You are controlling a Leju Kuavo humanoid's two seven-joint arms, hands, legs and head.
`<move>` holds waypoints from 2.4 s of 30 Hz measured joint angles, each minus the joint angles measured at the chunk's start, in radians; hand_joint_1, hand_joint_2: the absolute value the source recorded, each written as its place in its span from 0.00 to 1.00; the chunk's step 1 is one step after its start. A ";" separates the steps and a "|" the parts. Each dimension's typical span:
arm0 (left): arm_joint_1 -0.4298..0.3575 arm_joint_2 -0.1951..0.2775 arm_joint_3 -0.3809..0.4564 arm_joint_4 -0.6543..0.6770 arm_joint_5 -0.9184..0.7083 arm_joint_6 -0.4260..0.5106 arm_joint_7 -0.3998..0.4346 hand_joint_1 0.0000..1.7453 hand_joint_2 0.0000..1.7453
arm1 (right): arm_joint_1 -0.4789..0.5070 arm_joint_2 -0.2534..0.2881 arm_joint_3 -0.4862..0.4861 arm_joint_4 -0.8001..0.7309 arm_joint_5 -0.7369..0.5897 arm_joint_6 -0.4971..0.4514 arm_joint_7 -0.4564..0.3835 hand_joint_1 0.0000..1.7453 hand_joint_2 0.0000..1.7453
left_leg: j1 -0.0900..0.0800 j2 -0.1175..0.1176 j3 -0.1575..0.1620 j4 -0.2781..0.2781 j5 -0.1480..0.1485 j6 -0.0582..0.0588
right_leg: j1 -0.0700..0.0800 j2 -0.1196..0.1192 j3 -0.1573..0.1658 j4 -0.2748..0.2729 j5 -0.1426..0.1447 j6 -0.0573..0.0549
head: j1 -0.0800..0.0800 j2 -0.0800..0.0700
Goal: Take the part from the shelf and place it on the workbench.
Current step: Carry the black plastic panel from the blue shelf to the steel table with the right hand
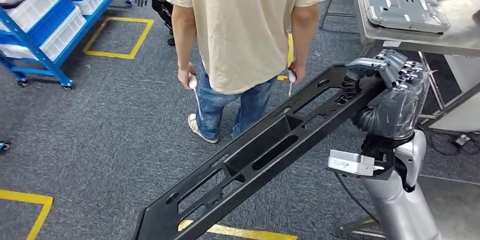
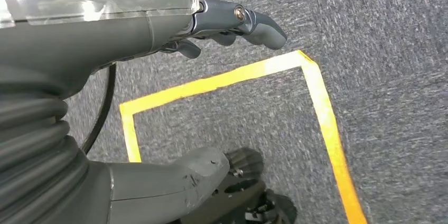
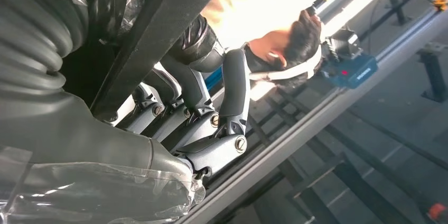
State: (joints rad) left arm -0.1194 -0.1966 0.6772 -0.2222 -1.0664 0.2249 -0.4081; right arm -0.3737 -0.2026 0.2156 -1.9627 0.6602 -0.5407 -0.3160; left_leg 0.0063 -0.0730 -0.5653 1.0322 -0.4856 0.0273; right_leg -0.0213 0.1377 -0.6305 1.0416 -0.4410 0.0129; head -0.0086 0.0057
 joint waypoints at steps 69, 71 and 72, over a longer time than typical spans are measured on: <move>-0.021 0.029 0.098 0.000 0.089 -0.146 -0.050 0.00 1.00 | 0.077 0.009 -0.177 0.007 -0.043 -0.035 -0.040 1.00 1.00 | 0.011 0.113 0.005 -0.017 0.013 0.021 | -0.001 -0.132 -0.130 0.249 -0.103 0.036 | 0.015 0.000; -0.022 0.029 0.097 0.000 0.086 -0.146 -0.050 0.00 1.00 | 0.081 0.009 -0.194 0.018 -0.052 -0.035 -0.038 1.00 1.00 | 0.011 0.139 0.006 -0.014 0.008 0.018 | -0.003 -0.146 -0.086 0.178 -0.056 0.038 | 0.015 0.000; -0.023 0.029 0.097 0.000 0.084 -0.146 -0.050 0.00 1.00 | 0.081 0.008 -0.202 0.022 -0.056 -0.035 -0.038 1.00 1.00 | 0.010 0.151 0.009 -0.013 0.005 0.015 | -0.002 -0.168 -0.048 0.108 -0.029 0.037 | 0.015 0.000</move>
State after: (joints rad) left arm -0.1425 -0.1671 0.7741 -0.2220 -0.9828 0.0792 -0.4577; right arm -0.2923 -0.1945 0.0132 -1.9410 0.6042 -0.5760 -0.3540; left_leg 0.0164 0.0775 -0.5568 1.0190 -0.4805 0.0418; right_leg -0.0235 -0.0301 -0.6783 1.1494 -0.4703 0.0497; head 0.0064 0.0057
